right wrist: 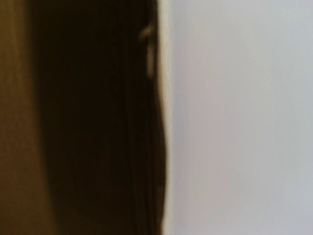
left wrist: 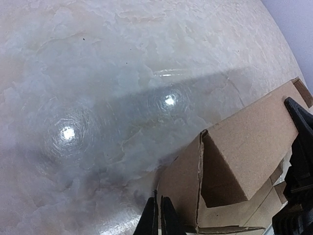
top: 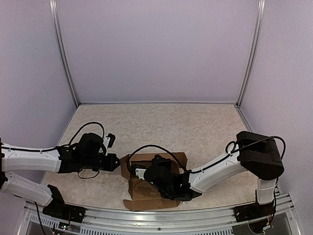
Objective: Fold the paper box
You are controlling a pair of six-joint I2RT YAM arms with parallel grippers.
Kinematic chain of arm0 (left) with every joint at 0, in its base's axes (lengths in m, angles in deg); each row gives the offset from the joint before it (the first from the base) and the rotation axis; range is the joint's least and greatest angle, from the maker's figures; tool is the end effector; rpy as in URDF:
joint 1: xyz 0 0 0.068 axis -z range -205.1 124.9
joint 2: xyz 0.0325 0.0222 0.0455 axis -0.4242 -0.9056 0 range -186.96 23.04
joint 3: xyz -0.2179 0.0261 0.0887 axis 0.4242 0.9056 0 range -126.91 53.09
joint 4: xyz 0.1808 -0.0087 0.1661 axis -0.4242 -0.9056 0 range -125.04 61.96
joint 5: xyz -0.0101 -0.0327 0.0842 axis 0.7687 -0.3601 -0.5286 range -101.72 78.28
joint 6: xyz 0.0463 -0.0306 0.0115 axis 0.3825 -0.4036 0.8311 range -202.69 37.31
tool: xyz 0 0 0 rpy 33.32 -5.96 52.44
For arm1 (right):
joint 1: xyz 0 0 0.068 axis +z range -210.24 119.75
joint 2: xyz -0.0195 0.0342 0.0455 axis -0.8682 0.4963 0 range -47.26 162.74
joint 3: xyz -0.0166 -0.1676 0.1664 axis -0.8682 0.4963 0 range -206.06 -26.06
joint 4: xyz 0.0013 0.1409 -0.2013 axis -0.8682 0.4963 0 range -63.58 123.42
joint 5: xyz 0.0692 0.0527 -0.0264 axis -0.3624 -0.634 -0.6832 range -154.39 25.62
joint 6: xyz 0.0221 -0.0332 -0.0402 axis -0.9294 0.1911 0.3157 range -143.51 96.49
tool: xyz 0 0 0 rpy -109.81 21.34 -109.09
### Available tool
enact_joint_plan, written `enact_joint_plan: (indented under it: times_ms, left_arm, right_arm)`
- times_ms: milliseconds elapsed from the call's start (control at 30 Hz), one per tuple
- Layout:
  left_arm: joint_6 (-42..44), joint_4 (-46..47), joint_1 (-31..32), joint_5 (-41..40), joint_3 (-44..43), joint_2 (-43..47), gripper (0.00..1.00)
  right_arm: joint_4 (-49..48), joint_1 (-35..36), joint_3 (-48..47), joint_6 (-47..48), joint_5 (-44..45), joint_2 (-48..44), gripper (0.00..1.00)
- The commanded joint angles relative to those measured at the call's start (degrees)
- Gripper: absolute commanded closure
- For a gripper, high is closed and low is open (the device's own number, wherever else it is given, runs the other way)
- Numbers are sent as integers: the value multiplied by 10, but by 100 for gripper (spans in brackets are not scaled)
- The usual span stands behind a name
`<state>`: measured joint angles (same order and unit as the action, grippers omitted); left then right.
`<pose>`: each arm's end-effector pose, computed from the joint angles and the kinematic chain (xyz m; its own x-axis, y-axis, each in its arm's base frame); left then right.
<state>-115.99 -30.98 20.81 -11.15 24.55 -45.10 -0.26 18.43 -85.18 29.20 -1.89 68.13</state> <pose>0.1621 -0.1679 0.1477 -0.7904 0.0268 -0.6120 0.3463 0.8437 -0.4103 0.1078 0.3598 0.1161 0.1810 -0.9672 -0.1784 -0.2597 0.1280 -0.9572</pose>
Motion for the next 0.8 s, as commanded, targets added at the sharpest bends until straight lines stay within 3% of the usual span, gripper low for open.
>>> enact_joint_plan:
  times_ms: [0,333,767]
  left_arm:
    - [-11,12,12,-4,9,12,95]
    - [-24,24,49,-38,20,17,91]
    - [-36,133,89,-43,69,17,82]
  right_arm:
    - [2,13,0,-12,3,10,100]
    - [8,13,5,-16,6,6,100]
    - [98,13,-5,-75,-19,-9,100]
